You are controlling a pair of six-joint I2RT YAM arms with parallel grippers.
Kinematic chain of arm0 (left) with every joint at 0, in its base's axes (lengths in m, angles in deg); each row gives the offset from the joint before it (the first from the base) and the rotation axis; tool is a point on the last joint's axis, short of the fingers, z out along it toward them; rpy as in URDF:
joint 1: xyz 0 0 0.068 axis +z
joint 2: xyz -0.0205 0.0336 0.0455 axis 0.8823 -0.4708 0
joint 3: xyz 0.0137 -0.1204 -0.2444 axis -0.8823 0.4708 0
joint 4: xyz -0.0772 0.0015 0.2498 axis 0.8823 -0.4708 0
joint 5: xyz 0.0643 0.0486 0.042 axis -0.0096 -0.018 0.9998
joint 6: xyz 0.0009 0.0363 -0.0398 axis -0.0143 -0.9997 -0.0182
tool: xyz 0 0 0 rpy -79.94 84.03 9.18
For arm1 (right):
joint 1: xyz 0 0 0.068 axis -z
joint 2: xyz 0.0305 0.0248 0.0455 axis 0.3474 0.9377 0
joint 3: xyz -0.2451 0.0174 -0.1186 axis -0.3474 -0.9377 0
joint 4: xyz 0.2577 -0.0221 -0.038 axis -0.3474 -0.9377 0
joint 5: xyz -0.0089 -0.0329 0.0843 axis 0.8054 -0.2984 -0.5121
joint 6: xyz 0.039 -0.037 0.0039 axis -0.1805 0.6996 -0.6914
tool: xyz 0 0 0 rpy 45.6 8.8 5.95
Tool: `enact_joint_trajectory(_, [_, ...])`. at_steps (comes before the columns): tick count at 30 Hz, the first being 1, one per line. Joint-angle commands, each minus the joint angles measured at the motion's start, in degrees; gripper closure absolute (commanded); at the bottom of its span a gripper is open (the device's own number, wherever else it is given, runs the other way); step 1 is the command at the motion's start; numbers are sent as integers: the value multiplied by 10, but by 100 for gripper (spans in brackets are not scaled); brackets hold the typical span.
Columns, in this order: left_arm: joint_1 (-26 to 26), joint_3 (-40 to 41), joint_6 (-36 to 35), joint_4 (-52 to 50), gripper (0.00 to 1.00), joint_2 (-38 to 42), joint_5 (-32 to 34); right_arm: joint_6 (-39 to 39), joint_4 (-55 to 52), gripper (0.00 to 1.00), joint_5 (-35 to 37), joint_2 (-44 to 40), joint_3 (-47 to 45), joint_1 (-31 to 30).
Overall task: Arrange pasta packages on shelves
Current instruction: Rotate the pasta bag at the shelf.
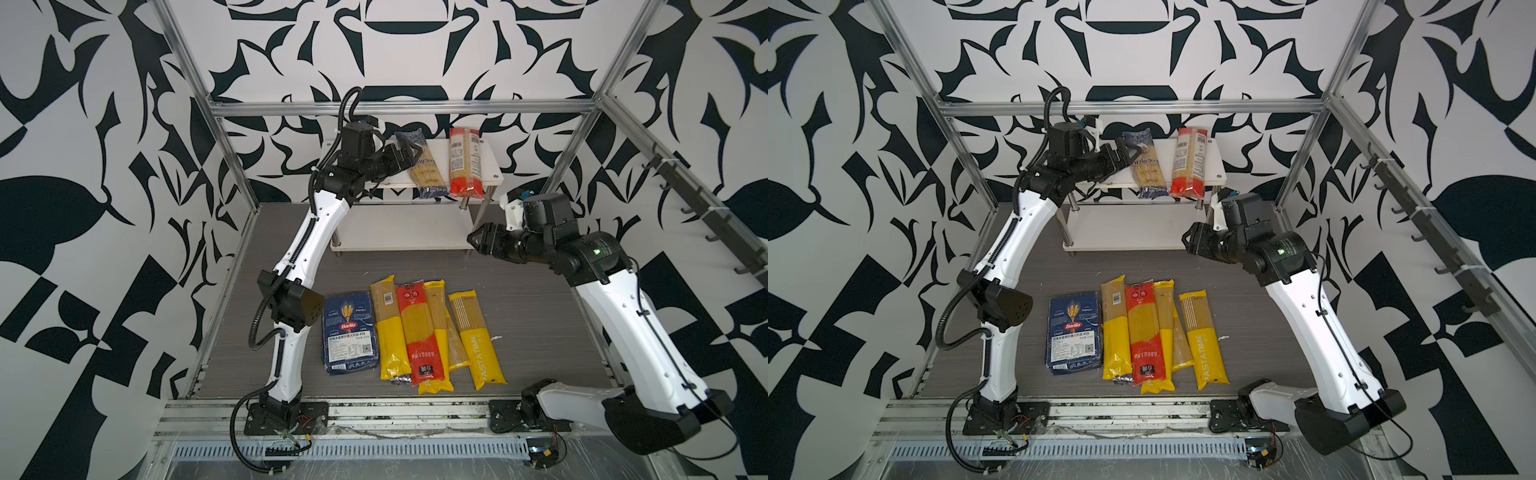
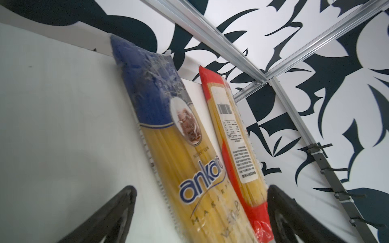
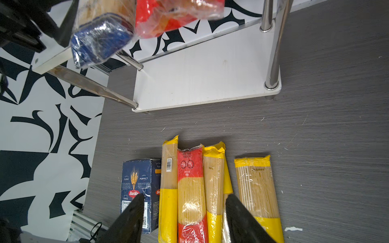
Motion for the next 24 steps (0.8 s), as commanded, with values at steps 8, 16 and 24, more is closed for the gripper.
enact_joint_trajectory(8, [-25, -57, 95, 76, 0, -91, -65, 5, 5, 36, -12, -23, -32, 9])
enact_joint_trajectory(16, [-30, -51, 119, 103, 0, -105, -80, 2, -2, 36, -10, -42, -49, 17])
enact_joint_trajectory(24, [-20, -10, 40, 71, 1, -27, -21, 9, -6, 35, -2, -45, -56, 22])
